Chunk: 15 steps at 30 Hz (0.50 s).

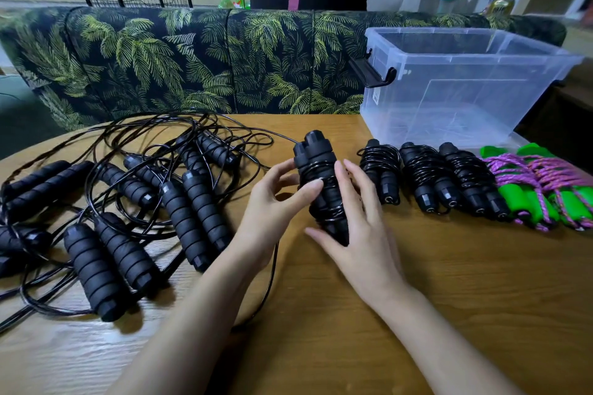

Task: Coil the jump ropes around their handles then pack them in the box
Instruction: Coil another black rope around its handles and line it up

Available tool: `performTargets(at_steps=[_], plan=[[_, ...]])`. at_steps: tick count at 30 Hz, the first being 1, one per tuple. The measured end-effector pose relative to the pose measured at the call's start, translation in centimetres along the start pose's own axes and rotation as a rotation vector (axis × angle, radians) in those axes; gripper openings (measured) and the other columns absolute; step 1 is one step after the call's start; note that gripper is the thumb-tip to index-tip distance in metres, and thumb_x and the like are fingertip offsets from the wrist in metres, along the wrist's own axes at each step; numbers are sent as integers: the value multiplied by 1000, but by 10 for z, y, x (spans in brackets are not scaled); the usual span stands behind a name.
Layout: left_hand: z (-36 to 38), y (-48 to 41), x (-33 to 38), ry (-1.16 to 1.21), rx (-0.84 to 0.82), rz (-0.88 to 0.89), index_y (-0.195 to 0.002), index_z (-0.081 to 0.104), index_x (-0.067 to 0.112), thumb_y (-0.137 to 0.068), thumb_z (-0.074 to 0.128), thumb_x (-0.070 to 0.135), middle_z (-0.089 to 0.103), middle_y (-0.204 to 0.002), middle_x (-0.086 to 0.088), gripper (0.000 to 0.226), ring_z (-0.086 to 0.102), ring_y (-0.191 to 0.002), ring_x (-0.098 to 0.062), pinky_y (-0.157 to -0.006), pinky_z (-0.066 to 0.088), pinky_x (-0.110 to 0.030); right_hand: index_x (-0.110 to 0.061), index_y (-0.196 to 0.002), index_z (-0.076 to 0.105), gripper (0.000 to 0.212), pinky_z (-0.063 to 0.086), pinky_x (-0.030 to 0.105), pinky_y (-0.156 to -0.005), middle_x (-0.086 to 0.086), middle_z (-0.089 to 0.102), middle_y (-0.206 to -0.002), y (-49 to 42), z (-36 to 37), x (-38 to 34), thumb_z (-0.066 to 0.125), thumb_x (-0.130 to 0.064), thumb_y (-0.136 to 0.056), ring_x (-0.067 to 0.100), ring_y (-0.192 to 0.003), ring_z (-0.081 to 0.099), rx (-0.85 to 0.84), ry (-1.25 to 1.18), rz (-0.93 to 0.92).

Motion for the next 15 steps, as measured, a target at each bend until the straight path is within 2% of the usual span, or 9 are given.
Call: performTargets(at_steps=[2,5,7,10,12,15], plan=[[-1,0,1,9,5,-4,-122,63,27,-68,80,43,69,-112,-8,59,68,-101,-15,-100,51,-43,-22,-154,28,84,32,18,-111,-7,29,-156,-1,-2,2,69,-44,-84,7,-144,30,12,-64,8],[-4,-1,3,21,-28,-6,-119,63,24,-75,76,32,70,-103,-6,46,67,-96,-13,-99,53,-42,-26,-151,32,81,21,8,-110,-17,31,-153,-3,-3,6,75,-27,-82,-4,-142,28,5,-281,60],[-4,-1,3,30,-60,-16,-119,62,24,-78,76,28,71,-104,-4,44,66,-100,-14,-94,54,-35,-26,-149,34,81,21,7,-110,-21,30,-152,-3,-4,8,76,-15,-81,-7,-141,27,-1,-358,88],[-3,-1,5,40,-118,-38,-125,57,19,-80,73,27,72,-111,-8,49,67,-103,-16,-90,55,-28,-25,-148,35,80,22,8,-110,-21,31,-151,-3,-5,9,75,-8,-81,-8,-140,27,-15,-446,121],[-3,0,8,19,-134,-33,-127,55,18,-79,68,28,74,-105,-4,50,68,-94,-11,-89,55,-28,-24,-147,35,79,22,7,-109,-19,32,-151,-4,-6,9,75,-5,-82,-10,-140,27,-15,-485,138],[-5,1,13,21,-106,-13,-122,55,17,-80,66,28,75,-91,2,45,66,-78,-5,-76,53,-19,-25,-148,32,76,21,9,-111,-18,31,-152,-3,-5,8,72,-12,-85,-8,-141,26,-21,-474,133]])
Point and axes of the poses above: each hand's wrist, its own y-axis away from the middle knuckle, its own z-axis out of the palm, x = y × z, the point moved 5 cm from there along -y, towards the middle knuckle
